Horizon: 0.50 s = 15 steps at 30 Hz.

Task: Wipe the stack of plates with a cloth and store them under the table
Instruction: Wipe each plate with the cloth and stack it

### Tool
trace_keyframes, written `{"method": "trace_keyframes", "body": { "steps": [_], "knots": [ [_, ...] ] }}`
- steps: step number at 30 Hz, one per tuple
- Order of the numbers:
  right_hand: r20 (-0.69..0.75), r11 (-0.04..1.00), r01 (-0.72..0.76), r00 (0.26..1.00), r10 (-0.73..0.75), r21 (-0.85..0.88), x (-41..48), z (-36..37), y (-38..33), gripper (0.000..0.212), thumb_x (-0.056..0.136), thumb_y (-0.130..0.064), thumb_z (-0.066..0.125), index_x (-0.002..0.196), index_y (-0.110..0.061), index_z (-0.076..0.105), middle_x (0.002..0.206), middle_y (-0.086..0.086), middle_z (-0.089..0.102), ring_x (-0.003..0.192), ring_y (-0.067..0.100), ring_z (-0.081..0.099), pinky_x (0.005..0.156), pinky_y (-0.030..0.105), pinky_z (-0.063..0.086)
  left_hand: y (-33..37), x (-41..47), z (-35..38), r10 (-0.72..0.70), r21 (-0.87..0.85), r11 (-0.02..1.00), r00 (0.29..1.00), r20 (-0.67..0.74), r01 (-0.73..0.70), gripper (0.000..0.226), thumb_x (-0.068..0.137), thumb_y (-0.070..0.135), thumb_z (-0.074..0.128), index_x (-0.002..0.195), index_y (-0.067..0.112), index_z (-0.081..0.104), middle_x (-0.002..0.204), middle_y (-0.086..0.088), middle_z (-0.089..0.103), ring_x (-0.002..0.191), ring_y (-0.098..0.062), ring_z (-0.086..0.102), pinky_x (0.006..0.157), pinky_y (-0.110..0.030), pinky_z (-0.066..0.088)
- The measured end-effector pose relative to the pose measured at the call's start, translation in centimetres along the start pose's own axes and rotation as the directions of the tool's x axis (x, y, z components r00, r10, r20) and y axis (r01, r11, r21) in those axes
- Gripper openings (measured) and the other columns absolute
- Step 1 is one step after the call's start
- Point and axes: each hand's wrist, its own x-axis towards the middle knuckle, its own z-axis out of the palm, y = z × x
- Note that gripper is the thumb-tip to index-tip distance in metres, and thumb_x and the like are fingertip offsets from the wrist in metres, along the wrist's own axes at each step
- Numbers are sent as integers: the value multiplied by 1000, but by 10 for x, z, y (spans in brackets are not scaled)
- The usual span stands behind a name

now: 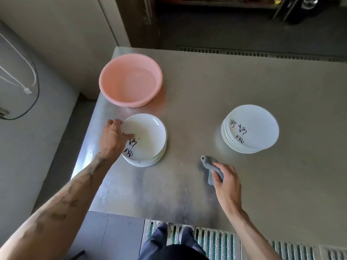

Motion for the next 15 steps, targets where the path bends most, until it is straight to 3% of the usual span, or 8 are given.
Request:
{"method": "trace_keyframes", "body": {
  "steps": [5,9,12,15],
  "knots": [
    [-1,1000,-4,1000,4,-12,-3,3,-5,26,92,-4,70,113,-20,73,105,-4,63,102,18,62,93,38,51,0,4,-3,-26,-17,1000,1000,15,26,68,74,28,93,127,3,57,123,-19,53,107,-39,56,82,-48,51],
    [-11,1000,10,1000,-10,-8,-5,4,-9,29,92,-5,70,113,-23,72,103,-7,61,99,17,62,90,35,51,0,9,-5,-90,-102,991,996,17,91,62,73,22,94,122,5,59,119,-18,55,95,-33,57,81,-44,53],
    [1,1000,11,1000,-11,-2,-7,5,-10,29,93,-6,69,114,-25,72,104,-8,61,100,15,61,90,32,50,-4,8,-9,-185,-243,952,982,25,186,49,76,17,91,111,11,58,104,-14,64,84,-30,63,71,-39,55],
    [-3,1000,11,1000,-11,9,-9,5,-11,31,93,-6,69,116,-27,71,103,-10,60,99,13,60,90,28,47,-11,8,-12,-215,-308,925,975,60,223,42,76,17,92,104,11,62,92,-8,65,76,-25,64,56,-29,48]
  ]
}}
